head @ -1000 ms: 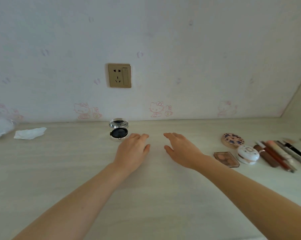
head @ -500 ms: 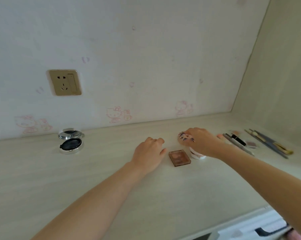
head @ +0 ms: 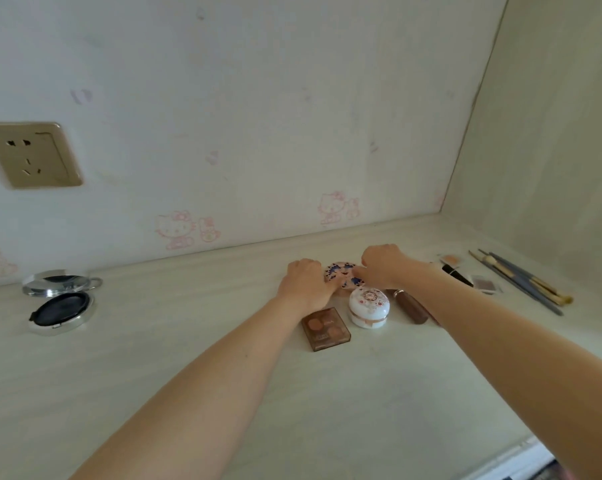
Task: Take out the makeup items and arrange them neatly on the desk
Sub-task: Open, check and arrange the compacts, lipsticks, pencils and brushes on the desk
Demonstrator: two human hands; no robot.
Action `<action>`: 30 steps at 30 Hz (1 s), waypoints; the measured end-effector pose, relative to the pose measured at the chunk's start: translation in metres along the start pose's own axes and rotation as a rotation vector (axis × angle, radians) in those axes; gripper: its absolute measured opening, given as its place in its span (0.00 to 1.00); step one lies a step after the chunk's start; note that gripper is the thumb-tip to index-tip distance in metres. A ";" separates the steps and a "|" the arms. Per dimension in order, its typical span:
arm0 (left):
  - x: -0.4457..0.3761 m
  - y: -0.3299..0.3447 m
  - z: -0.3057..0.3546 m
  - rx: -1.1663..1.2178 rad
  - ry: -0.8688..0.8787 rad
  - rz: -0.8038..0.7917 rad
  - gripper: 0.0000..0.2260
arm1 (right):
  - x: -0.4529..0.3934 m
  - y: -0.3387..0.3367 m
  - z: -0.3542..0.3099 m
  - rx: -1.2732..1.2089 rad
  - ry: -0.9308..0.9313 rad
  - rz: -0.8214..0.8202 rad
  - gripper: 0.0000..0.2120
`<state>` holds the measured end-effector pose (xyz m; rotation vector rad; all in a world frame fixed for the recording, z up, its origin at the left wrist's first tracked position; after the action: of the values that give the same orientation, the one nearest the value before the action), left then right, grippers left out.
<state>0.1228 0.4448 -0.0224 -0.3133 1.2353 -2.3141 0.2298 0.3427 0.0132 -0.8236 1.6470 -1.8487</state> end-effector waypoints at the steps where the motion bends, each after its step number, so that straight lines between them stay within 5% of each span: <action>1: -0.003 0.002 0.001 -0.003 -0.010 -0.011 0.24 | -0.002 0.002 -0.001 -0.014 0.001 -0.001 0.20; 10: -0.003 0.004 0.007 0.264 -0.088 0.043 0.11 | -0.005 0.008 -0.005 -0.280 0.061 0.047 0.21; 16: 0.004 0.003 0.006 0.456 -0.117 0.131 0.22 | 0.005 0.002 -0.004 -0.496 0.102 0.102 0.16; 30: 0.044 -0.054 -0.015 0.693 0.040 0.293 0.15 | 0.031 -0.031 -0.042 -0.966 -0.071 0.154 0.15</action>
<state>0.0618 0.4574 0.0130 0.1485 0.3963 -2.3209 0.1784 0.3520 0.0438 -1.0528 2.4770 -0.8297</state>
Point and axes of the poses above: each hand's wrist, its own x-axis away from the middle knuckle, its own y-axis out of the palm, z = x × y, the point moved 2 cm from there along -x, towards the middle knuckle, and after that the axes turned 3 degrees about x, right-handed, at the moved point
